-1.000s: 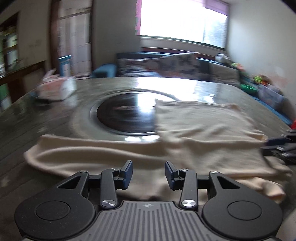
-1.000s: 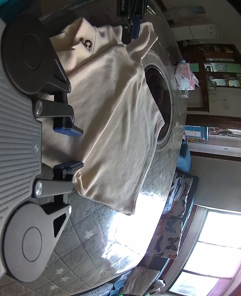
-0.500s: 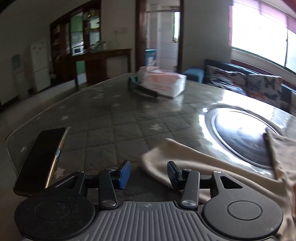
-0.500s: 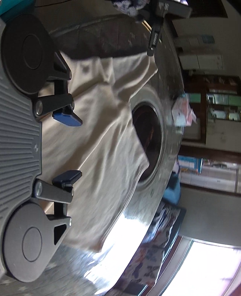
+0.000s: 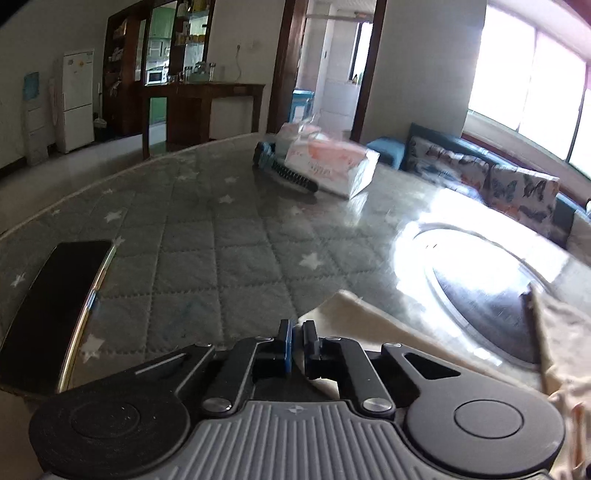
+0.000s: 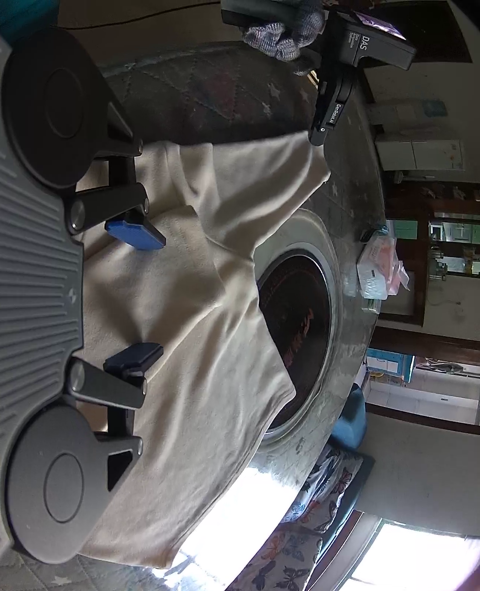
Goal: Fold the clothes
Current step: 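Grasp the other sleeve with the left gripper and lift it, then lay the sleeve across the body and open the left gripper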
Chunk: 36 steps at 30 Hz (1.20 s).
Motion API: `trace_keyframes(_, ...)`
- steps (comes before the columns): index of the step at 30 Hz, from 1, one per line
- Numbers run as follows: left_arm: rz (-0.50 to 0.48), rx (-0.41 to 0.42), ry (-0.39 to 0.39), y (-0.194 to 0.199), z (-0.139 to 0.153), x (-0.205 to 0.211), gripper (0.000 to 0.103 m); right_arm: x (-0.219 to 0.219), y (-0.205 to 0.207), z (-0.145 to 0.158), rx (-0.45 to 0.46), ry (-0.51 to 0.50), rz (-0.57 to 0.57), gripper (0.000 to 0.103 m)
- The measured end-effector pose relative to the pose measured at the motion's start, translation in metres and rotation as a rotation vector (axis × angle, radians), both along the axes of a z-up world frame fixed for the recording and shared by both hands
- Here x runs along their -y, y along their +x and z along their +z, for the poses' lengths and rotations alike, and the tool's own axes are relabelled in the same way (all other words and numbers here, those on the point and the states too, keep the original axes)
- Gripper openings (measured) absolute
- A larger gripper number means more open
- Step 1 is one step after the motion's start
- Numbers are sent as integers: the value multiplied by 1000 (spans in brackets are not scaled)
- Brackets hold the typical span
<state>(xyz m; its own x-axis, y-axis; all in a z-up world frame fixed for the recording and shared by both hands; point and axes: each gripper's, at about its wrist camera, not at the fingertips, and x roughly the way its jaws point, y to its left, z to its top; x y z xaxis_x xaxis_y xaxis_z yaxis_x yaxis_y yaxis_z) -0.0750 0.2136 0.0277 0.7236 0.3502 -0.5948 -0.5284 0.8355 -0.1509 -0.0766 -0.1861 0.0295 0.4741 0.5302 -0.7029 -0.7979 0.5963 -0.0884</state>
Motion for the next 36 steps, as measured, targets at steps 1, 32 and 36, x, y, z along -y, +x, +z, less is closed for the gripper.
trace_keyframes(1,-8,19,-7,-1,4,2,5,2,0,2,1,6,-4,64)
trace_keyframes(32,-875,179,-125,29,66,284,6,134,-26,0,-28,98,-267,86)
trace_keyframes(36,-909,119,-107,29,43,295,9,135,-29,-6,-48,99,-273,89)
